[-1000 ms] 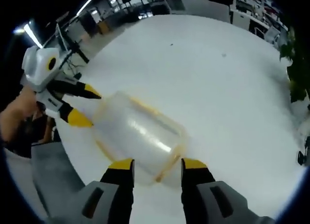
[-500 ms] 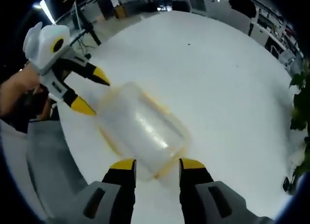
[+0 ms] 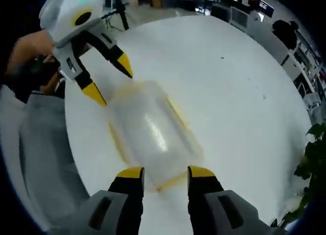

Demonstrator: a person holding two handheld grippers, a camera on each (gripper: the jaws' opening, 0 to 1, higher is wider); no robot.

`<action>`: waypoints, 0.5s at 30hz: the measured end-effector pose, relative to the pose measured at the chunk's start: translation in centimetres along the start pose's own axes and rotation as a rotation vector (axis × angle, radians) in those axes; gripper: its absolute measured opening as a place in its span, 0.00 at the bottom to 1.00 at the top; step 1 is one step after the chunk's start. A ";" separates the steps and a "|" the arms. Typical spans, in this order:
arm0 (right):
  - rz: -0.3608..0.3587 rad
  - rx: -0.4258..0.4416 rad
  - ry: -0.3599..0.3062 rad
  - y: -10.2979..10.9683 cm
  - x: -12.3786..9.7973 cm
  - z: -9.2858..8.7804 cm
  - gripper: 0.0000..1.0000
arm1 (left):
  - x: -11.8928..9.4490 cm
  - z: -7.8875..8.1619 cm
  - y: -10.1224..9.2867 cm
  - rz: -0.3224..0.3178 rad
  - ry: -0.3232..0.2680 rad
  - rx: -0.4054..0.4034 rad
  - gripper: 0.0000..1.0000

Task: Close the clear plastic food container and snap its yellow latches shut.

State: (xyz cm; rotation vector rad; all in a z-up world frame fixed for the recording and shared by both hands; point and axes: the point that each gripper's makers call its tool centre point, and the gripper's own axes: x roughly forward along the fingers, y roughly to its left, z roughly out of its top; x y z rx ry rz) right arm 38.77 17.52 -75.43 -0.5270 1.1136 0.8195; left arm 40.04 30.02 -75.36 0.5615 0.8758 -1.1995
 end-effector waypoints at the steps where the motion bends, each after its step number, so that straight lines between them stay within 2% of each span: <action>1: 0.002 -0.014 -0.002 0.0 0.0 0.1 0.33 | 0.0 0.1 0.0 -0.003 -0.003 0.007 0.41; 3: 0.012 -0.042 0.005 0.3 0.1 0.1 0.33 | 0.0 0.3 -0.2 -0.012 -0.006 0.025 0.41; 6: 0.015 -0.074 0.008 0.4 0.2 0.2 0.33 | -0.1 0.8 -0.5 -0.022 -0.014 0.107 0.40; 9: 0.016 -0.093 0.009 0.4 0.3 0.3 0.33 | 0.0 0.9 -0.6 -0.025 -0.007 0.149 0.40; 11: 0.015 -0.105 0.011 0.5 0.4 0.3 0.33 | 0.0 1.2 -0.7 -0.039 -0.019 0.129 0.40; 15: 0.021 -0.120 -0.003 0.7 0.5 0.8 0.32 | 0.1 1.7 -1.0 -0.044 -0.027 0.168 0.40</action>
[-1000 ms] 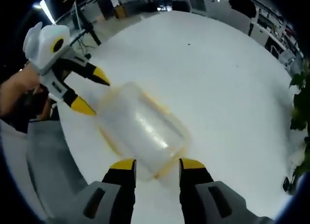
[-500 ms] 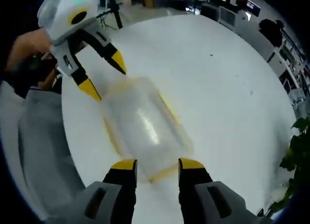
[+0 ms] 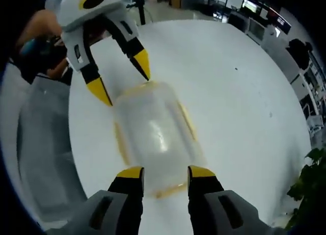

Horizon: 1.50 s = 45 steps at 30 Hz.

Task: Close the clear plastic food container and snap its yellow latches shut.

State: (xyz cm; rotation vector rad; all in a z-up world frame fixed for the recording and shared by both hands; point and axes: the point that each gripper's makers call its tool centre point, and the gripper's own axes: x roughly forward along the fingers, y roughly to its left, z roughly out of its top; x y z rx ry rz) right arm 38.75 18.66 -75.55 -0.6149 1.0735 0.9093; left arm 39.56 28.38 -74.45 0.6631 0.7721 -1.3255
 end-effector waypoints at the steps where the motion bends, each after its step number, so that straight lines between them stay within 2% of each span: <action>1: 0.000 -0.002 -0.004 0.0 0.0 0.1 0.32 | 0.1 0.1 -0.1 -0.001 0.001 0.009 0.40; 10: 0.010 -0.038 -0.012 0.1 0.3 1.3 0.32 | 0.3 0.8 -0.3 -0.022 -0.007 0.071 0.40; 25: 0.038 -0.095 -0.033 0.9 1.0 3.2 0.31 | 1.4 2.0 -0.8 -0.047 -0.015 0.110 0.39; 37: 0.061 -0.116 -0.041 1.4 1.5 3.8 0.30 | 2.2 4.3 -1.1 -0.059 -0.041 0.147 0.37; 45: 0.065 -0.116 -0.050 1.4 1.8 3.8 0.30 | 2.6 4.5 -0.6 -0.057 -0.039 0.148 0.36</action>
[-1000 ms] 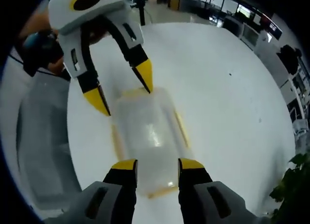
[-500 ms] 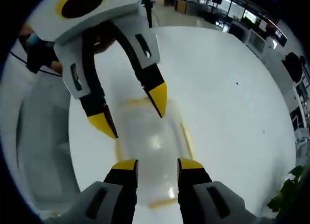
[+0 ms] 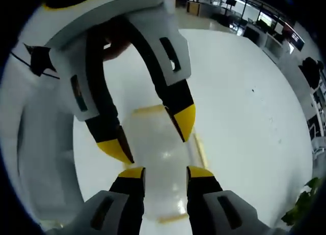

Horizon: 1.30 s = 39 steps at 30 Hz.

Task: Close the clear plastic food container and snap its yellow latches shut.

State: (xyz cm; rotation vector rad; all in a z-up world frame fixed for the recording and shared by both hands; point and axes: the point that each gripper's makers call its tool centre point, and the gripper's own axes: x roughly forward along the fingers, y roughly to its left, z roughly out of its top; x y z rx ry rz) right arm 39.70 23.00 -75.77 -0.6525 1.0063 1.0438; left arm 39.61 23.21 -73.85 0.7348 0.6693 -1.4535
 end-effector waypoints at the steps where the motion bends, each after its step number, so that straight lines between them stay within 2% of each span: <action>1: 0.001 0.001 -0.001 0.0 0.0 0.0 0.30 | 0.1 0.0 0.0 0.001 0.002 0.001 0.36; 12: -0.003 0.007 -0.010 -0.5 0.3 0.0 0.32 | 0.5 -0.4 -0.8 -0.024 0.010 -0.024 0.38; 14: -0.004 0.007 -0.010 -0.6 0.4 0.1 0.33 | 0.6 -0.6 -0.9 -0.020 0.020 -0.009 0.38; 17: -0.003 0.004 -0.012 -0.7 0.5 0.2 0.34 | 0.7 -0.7 -1.0 -0.026 0.013 -0.033 0.39; 30: -0.016 -0.020 -0.018 -1.9 0.1 0.8 0.40 | 0.9 -0.6 -2.0 -0.019 0.004 -0.032 0.48; 39: 0.004 -0.037 -0.009 -2.5 0.6 0.7 0.43 | 1.5 -1.1 -3.1 -0.001 0.010 -0.023 0.50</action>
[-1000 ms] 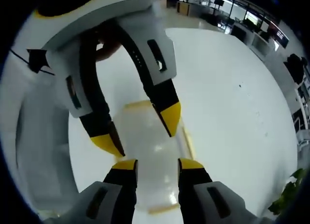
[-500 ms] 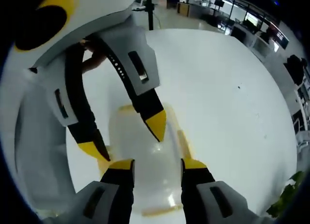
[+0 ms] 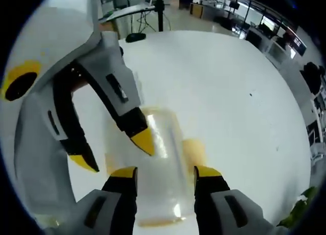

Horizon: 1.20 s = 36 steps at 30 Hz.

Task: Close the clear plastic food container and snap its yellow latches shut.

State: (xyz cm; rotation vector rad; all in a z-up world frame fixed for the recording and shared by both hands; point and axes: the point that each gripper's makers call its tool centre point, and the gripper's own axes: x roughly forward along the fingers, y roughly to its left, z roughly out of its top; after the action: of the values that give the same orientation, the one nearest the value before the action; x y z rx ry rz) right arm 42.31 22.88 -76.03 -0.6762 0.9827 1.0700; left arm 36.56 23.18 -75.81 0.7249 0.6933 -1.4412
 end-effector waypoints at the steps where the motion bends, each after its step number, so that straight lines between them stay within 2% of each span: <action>1: 0.006 0.000 0.003 0.0 0.1 0.0 0.43 | 0.0 0.1 0.1 0.009 -0.004 -0.003 0.50; 8: 0.071 0.005 0.015 -0.1 0.6 0.0 0.43 | 0.4 -0.1 -0.2 0.060 -0.017 0.017 0.53; 11: 0.106 0.034 0.023 -0.2 0.9 -0.2 0.44 | 0.6 -0.2 0.0 0.104 -0.030 0.026 0.52; 20: 0.190 0.013 0.036 0.0 1.3 -0.1 0.45 | 0.9 -0.5 0.4 0.208 0.025 0.135 0.45; 28: 0.236 -0.035 0.122 0.3 1.7 0.0 0.45 | 1.1 -0.7 0.3 0.238 0.047 0.136 0.44; 29: 0.264 -0.035 0.138 0.5 1.8 -0.1 0.44 | 1.2 -0.7 0.4 0.242 0.047 0.141 0.44; 30: 0.253 -0.016 0.145 0.3 2.0 -0.1 0.43 | 1.3 -0.7 0.3 0.246 0.046 0.153 0.43; 33: 0.323 0.005 0.175 1.0 2.1 -0.5 0.42 | 1.5 -0.7 0.0 0.260 0.068 0.189 0.40; 34: 0.398 0.026 0.194 2.1 2.1 -0.8 0.40 | 1.5 -0.8 -0.3 0.259 0.075 0.209 0.39; 35: 0.341 0.017 0.182 1.2 2.2 -0.6 0.40 | 1.6 -0.7 0.2 0.250 0.064 0.182 0.39; 36: 0.342 0.002 0.185 1.2 2.2 -0.6 0.40 | 1.4 -0.7 0.7 0.242 0.060 0.191 0.39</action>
State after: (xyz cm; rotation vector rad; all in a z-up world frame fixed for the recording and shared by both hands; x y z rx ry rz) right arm 41.36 23.64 -78.27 -0.6265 1.2913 1.3209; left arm 37.28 22.90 -77.29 0.9699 0.4981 -1.2769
